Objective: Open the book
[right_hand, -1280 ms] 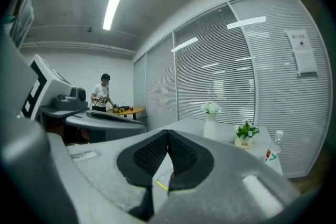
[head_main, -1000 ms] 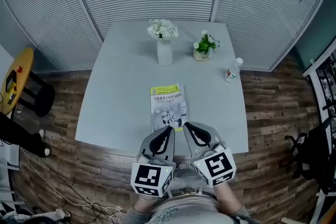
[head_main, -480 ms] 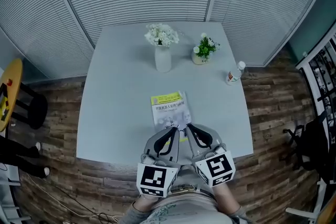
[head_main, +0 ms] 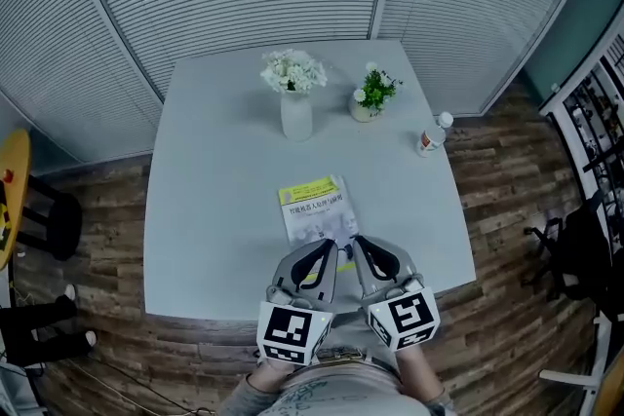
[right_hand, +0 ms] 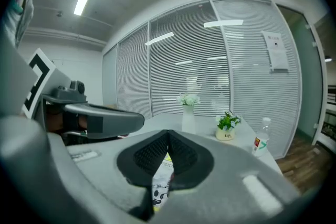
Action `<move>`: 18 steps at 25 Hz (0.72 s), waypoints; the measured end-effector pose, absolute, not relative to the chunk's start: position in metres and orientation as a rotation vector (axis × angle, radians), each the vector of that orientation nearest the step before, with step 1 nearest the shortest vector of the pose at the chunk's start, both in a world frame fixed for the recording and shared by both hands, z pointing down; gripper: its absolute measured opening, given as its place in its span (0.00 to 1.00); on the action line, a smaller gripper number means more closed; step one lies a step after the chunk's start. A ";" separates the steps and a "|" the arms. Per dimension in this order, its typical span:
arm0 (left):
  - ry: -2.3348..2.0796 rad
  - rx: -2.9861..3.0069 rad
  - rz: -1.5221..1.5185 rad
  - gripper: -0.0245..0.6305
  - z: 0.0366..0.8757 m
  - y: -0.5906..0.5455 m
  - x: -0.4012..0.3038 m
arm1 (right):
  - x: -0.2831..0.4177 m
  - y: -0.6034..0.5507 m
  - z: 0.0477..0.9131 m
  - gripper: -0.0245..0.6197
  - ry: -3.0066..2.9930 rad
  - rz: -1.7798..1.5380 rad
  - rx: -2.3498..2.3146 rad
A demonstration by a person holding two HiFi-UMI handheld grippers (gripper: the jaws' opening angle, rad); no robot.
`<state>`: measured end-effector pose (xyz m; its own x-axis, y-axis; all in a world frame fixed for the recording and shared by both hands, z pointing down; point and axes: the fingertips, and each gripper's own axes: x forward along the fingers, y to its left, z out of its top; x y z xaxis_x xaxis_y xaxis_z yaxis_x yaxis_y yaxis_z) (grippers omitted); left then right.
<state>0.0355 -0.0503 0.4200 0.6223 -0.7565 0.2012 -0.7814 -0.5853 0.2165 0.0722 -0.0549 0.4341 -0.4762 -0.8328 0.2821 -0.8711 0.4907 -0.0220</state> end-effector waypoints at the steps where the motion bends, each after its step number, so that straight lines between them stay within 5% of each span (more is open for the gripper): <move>1: -1.240 2.563 0.126 0.04 0.422 -0.050 0.038 | 0.073 -0.055 0.436 0.04 -2.505 0.247 1.453; 18: -1.416 2.432 0.140 0.04 0.419 -0.075 0.084 | 0.099 -0.079 0.430 0.04 -2.614 0.239 1.160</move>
